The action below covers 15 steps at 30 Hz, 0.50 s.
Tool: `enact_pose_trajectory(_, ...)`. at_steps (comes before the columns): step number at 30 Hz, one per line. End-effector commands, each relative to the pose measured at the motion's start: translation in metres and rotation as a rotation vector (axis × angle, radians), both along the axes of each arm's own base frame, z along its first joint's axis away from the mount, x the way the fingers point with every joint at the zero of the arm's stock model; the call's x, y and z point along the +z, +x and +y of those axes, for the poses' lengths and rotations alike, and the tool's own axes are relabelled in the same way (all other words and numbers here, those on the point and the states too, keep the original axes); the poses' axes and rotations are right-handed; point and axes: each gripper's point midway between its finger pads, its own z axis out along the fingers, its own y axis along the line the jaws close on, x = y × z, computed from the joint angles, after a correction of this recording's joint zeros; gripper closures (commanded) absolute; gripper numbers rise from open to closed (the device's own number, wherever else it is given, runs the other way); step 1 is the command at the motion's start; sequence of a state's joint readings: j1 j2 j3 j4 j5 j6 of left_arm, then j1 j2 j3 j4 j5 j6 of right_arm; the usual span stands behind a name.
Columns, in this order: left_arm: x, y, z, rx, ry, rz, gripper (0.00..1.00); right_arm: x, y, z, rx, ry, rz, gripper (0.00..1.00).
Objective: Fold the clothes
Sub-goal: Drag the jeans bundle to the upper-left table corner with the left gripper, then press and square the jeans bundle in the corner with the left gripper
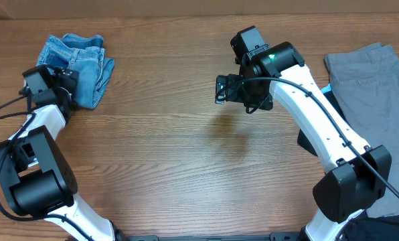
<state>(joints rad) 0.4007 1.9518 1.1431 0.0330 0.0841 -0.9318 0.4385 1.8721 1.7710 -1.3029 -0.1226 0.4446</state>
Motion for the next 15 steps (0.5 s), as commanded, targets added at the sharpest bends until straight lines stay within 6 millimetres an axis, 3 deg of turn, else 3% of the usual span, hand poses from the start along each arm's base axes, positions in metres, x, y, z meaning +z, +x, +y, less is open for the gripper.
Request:
enact_pose_trajectory(1,0.014,0.005,-0.006,-0.139,0.048,0.038,0.0,0.011,0.001,0.002,-0.002,0.026,-0.022,0.0)
enact_pose_trajectory(7,0.041,-0.022,-0.021,-0.224,0.018,0.214,0.0,0.012,0.004,0.004,-0.003,0.031,-0.034,0.0)
enact_pose_trajectory(11,0.072,-0.023,-0.023,-0.281,0.072,0.205,0.06,0.012,0.004,0.004,-0.002,0.032,-0.034,0.0)
enact_pose_trajectory(12,0.08,-0.022,-0.024,-0.292,0.088,0.197,0.15,0.012,0.004,0.003,-0.002,0.031,-0.033,0.0)
enact_pose_trajectory(15,0.099,-0.024,-0.027,-0.325,0.124,0.185,0.8,0.012,0.004,0.003,-0.002,0.031,-0.033,0.0)
